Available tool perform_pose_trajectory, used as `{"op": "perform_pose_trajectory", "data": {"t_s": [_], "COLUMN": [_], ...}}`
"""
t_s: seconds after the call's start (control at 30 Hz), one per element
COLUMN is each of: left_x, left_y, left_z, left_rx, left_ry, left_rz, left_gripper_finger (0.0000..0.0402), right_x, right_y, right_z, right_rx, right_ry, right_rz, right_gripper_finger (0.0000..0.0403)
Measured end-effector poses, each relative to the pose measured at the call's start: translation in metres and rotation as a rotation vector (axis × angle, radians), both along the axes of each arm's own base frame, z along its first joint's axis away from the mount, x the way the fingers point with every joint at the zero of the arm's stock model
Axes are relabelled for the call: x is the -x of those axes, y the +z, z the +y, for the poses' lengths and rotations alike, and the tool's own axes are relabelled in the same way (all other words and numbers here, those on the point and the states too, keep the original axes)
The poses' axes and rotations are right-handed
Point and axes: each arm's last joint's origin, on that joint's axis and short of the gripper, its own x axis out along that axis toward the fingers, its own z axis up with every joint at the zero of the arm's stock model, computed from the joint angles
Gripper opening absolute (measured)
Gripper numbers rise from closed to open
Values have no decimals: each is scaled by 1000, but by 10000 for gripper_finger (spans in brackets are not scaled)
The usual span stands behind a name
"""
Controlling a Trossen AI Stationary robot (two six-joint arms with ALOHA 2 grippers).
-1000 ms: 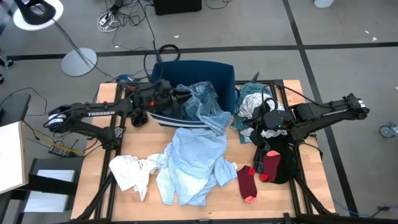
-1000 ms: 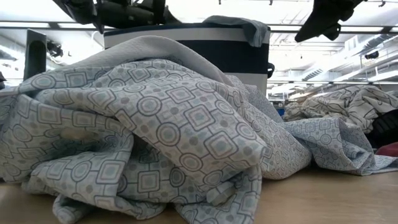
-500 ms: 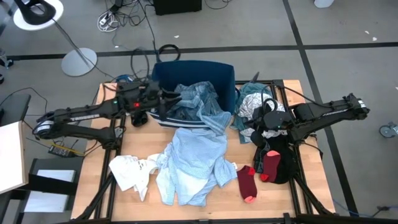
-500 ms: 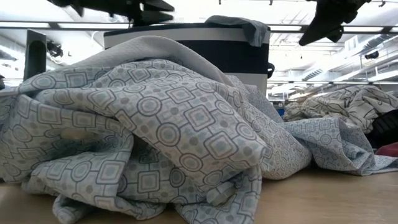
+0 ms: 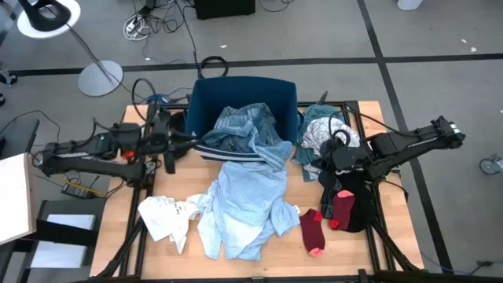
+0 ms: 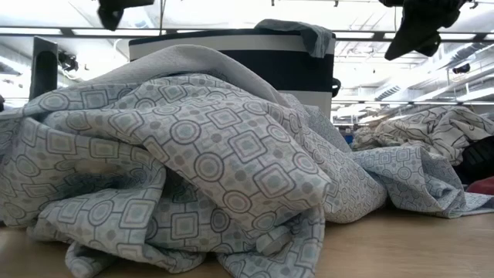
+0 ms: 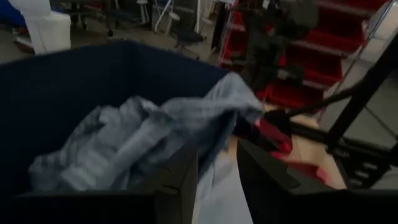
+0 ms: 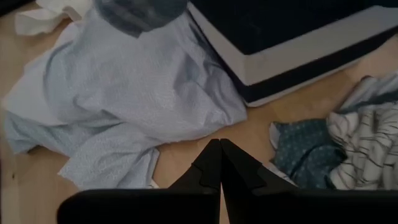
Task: Sort clothes
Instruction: Put the top black underwear into the bin
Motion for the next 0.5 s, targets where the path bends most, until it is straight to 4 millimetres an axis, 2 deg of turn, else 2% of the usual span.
{"op": "perform_pose_trajectory", "data": {"t_s": [0.2, 0.4, 0.5], "left_x": [3, 7, 6], "left_y": [-8, -11, -22], "left_z": [-13, -16, -17], "left_rx": [-4, -36, -37], "left_ry": [-26, 21, 12], "left_rz": [83, 107, 96], "left_gripper_finger": [105, 101, 101], "right_x": [-20, -35, -41], "right_y": [-5, -19, -27], "right_z": [13, 22, 24], "right_rx": [12, 42, 47], "right_ry": [58, 61, 55], "right_rz": [-30, 39, 74], "right_gripper_finger": [5, 5, 5]}}
